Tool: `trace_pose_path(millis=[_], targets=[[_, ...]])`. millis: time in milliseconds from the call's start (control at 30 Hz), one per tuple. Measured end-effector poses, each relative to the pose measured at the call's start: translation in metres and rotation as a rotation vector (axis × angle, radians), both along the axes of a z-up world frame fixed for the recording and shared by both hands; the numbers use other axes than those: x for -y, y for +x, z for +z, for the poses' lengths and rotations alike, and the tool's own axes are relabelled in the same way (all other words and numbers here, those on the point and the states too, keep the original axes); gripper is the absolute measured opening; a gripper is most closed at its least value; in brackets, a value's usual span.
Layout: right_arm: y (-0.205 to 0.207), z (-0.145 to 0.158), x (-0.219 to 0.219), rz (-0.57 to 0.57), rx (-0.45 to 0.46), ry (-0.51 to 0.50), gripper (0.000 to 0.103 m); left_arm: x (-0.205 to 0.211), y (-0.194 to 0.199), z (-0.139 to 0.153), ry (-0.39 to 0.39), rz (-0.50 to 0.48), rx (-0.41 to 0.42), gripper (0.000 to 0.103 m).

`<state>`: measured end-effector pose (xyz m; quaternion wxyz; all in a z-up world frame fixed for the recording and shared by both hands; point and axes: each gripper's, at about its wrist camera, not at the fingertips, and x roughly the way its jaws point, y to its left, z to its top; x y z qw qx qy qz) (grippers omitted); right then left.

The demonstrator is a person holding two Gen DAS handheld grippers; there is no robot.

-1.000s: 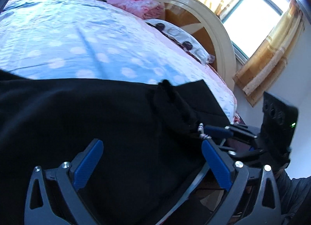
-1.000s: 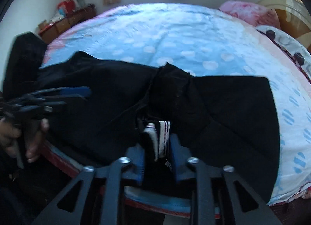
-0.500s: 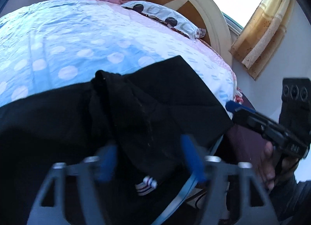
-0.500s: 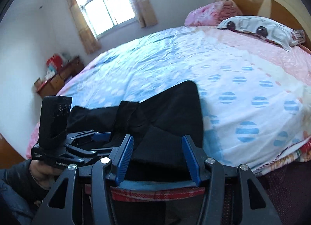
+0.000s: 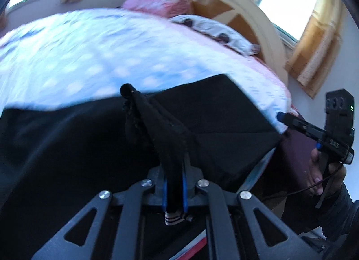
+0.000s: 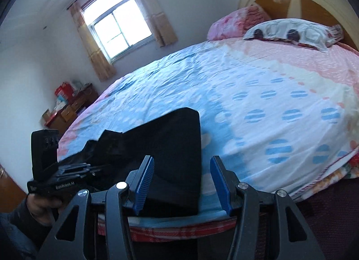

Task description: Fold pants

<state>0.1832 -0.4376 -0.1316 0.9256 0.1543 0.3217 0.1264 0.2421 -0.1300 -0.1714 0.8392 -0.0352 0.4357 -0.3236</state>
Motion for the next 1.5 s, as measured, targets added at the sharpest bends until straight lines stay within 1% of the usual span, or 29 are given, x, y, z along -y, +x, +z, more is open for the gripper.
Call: trace_pose_path(millis=[100, 233, 300, 367, 400, 467, 500, 533, 600, 667, 733, 833, 900, 933, 1000, 1033, 1067, 1133, 1167, 1233, 1267, 1300, 1333, 1367, 1400, 1433, 1467, 1500], targets=[[0.002, -0.003, -0.022, 0.087, -0.010, -0.030, 0.054, -0.017, 0.001, -0.020, -0.023, 0.030, -0.057, 0.010], [0.001, -0.002, -0.054, 0.212, 0.011, -0.058, 0.054, -0.016, -0.004, -0.018, -0.022, 0.022, -0.027, 0.010], [0.002, -0.003, -0.063, 0.243, 0.006, -0.062, 0.054, -0.019, -0.006, -0.011, -0.034, 0.010, -0.008, 0.010], [0.007, -0.008, -0.067, 0.266, -0.046, -0.071, 0.054, -0.018, -0.008, -0.003, -0.017, -0.006, 0.028, 0.010], [0.011, -0.014, -0.069, 0.276, -0.082, -0.092, 0.054, -0.019, -0.010, 0.002, -0.009, -0.025, 0.052, 0.010], [0.022, -0.034, -0.070, 0.259, -0.201, -0.195, 0.054, -0.015, -0.011, 0.000, 0.001, -0.067, 0.044, 0.010], [0.026, -0.043, -0.070, 0.267, -0.241, -0.203, 0.054, -0.013, -0.011, -0.004, 0.011, -0.066, 0.036, 0.010], [0.027, -0.047, -0.069, 0.276, -0.258, -0.199, 0.054, -0.011, -0.010, -0.009, 0.022, -0.066, 0.029, 0.010], [0.024, -0.041, -0.072, 0.269, -0.239, -0.215, 0.054, -0.012, -0.009, -0.020, 0.048, -0.054, 0.006, 0.010], [0.023, -0.033, -0.077, 0.278, -0.227, -0.229, 0.054, -0.020, -0.008, -0.023, 0.008, -0.038, -0.014, 0.010], [0.023, -0.021, -0.074, 0.269, -0.181, -0.188, 0.054, -0.028, -0.009, -0.021, -0.008, -0.017, -0.015, 0.010], [0.032, -0.004, -0.067, 0.225, -0.120, -0.114, 0.055, -0.031, -0.012, -0.019, 0.001, -0.002, -0.008, 0.010], [0.040, -0.006, -0.068, 0.221, -0.116, -0.107, 0.057, -0.033, -0.014, -0.017, 0.001, 0.007, -0.004, 0.010], [0.047, -0.011, -0.069, 0.216, -0.126, -0.118, 0.057, -0.033, -0.015, -0.016, 0.015, 0.010, 0.008, 0.012], [0.061, -0.032, -0.070, 0.200, -0.197, -0.139, 0.057, -0.036, -0.015, -0.018, 0.011, 0.024, 0.003, 0.013], [0.067, -0.042, -0.072, 0.200, -0.233, -0.144, 0.057, -0.038, -0.013, -0.021, 0.002, 0.036, -0.015, 0.013], [0.067, -0.045, -0.074, 0.201, -0.226, -0.155, 0.057, -0.039, -0.013, -0.022, -0.004, 0.039, -0.019, 0.013], [0.059, -0.034, -0.080, 0.203, -0.186, -0.187, 0.057, -0.040, -0.015, -0.019, 0.004, 0.045, -0.002, 0.013], [0.056, -0.029, -0.081, 0.208, -0.176, -0.186, 0.057, -0.042, -0.016, -0.016, 0.001, 0.055, 0.009, 0.013], [0.050, -0.018, -0.082, 0.235, -0.141, -0.139, 0.057, -0.045, -0.015, -0.013, -0.004, 0.056, 0.015, 0.013], [0.045, -0.015, -0.084, 0.266, -0.123, -0.109, 0.057, -0.045, -0.013, -0.014, 0.006, 0.047, 0.008, 0.014], [0.041, -0.017, -0.087, 0.297, -0.119, -0.093, 0.057, -0.045, -0.012, -0.016, 0.009, 0.045, 0.001, 0.015], [0.036, -0.022, -0.095, 0.338, -0.134, -0.092, 0.058, -0.045, -0.011, -0.019, 0.006, 0.045, -0.006, 0.015], [0.036, -0.033, -0.103, 0.379, -0.176, -0.118, 0.058, -0.045, -0.011, -0.019, 0.008, 0.044, -0.006, 0.015], [0.036, -0.046, -0.112, 0.397, -0.222, -0.172, 0.058, -0.045, -0.012, -0.018, 0.007, 0.040, -0.005, 0.013], [0.035, -0.056, -0.121, 0.403, -0.233, -0.253, 0.058, -0.046, -0.013, -0.016, 0.005, 0.039, 0.004, 0.013], [0.028, -0.056, -0.131, 0.400, -0.197, -0.327, 0.058, -0.047, -0.014, -0.014, 0.004, 0.040, 0.011, 0.013], [0.022, -0.052, -0.140, 0.400, -0.160, -0.373, 0.058, -0.049, -0.014, -0.013, 0.004, 0.040, 0.013, 0.013]])
